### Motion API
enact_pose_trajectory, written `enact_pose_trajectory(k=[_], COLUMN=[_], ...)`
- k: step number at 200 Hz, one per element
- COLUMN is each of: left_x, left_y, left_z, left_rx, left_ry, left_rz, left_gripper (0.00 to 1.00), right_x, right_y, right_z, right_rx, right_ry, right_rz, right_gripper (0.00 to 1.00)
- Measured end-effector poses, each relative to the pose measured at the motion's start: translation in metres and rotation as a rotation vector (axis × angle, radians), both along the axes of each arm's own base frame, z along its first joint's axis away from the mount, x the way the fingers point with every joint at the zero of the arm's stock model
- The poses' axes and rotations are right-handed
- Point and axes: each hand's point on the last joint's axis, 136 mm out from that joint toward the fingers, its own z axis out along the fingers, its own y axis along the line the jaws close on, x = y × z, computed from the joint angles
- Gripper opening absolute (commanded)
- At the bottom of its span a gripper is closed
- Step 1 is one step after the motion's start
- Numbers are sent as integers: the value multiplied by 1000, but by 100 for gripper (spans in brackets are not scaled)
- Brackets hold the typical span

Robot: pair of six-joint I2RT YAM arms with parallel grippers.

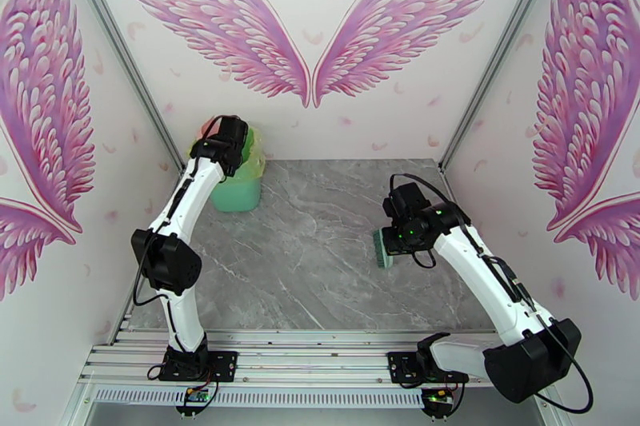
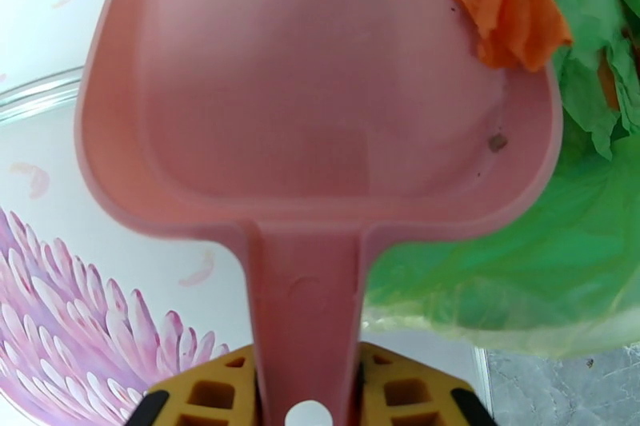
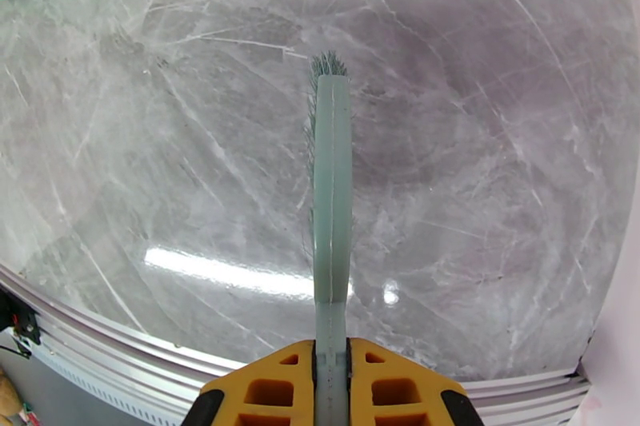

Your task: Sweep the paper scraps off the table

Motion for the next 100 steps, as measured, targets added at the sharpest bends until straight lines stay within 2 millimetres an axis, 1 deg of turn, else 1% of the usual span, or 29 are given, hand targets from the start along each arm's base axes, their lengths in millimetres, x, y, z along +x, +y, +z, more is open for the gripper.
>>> enact_pose_trajectory(k=[28,54,74,100], left_x=[0,-5,-14,-38], left_y=[0,10,22,40], left_z=[0,9,27,67], left_rx=[9,-4,-17,-38], left_ry=[1,-33,-78,-174], left_rz=[1,28,53,84], left_gripper=[0,0,0,0], right_x=[0,0,0,0], right_y=[0,0,0,0], right_z=[0,1,1,1], right_rx=[1,2,1,2], right_ry=[-2,-6,-5,-7], right_rz=[0,0,0,-1], right_gripper=[0,0,0,0])
